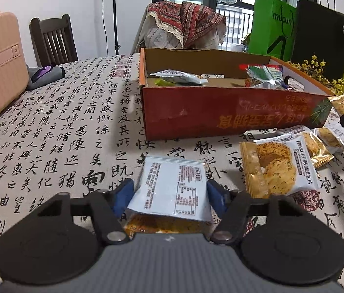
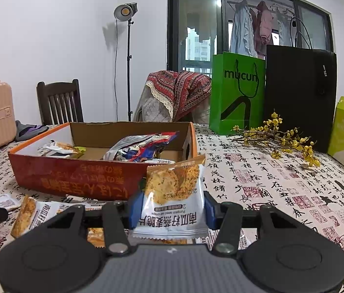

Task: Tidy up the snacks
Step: 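Grasp a white printed packet with the left gripper while the right holds the cracker packet, then carry both packets into the box and open both grippers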

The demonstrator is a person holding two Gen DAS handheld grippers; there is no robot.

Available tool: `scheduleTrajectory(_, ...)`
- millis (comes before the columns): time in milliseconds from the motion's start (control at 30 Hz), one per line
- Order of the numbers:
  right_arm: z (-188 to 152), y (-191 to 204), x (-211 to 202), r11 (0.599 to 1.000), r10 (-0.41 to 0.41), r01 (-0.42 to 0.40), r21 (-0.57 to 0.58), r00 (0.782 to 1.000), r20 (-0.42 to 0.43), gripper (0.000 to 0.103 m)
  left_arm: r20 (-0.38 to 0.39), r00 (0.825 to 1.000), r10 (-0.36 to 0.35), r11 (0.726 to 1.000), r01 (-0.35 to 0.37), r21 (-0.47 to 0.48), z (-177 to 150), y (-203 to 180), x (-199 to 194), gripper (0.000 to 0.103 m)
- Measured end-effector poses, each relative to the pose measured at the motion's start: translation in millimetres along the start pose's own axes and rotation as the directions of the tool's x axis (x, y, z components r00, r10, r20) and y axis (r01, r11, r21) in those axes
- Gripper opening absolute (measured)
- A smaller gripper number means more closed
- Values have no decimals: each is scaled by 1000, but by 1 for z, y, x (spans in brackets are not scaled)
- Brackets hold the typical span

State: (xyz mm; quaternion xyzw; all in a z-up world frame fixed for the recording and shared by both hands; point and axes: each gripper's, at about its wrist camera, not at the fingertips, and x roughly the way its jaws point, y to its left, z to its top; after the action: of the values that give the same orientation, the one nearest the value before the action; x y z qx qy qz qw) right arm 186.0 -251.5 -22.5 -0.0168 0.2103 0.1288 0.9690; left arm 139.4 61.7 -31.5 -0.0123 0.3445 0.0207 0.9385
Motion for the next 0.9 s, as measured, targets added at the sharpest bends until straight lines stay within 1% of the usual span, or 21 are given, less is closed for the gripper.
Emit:
scheduleTrajectory(167, 0, 0, 0, 1000, 1, -1, 0, 1000, -1, 50, 12, 1000, -8, 1000, 9, -25, 0, 3, -3, 64)
scheduleTrajectory(433, 0, 0, 0, 1000, 2, -2, 0, 1000, 0, 50, 59, 998, -6, 999, 9, -51, 4, 6, -15, 63)
scheduleTrajectory(633, 0, 3, 0, 1000, 7, -7, -3, 1000, 10, 50, 132, 991, 0, 998, 9, -69, 11, 4, -32, 63)
scheduleTrajectory(900, 13, 5, -15, 999, 33, -32, -5, 997, 67, 49, 213, 977, -13, 997, 29, -74, 35, -7, -48, 63)
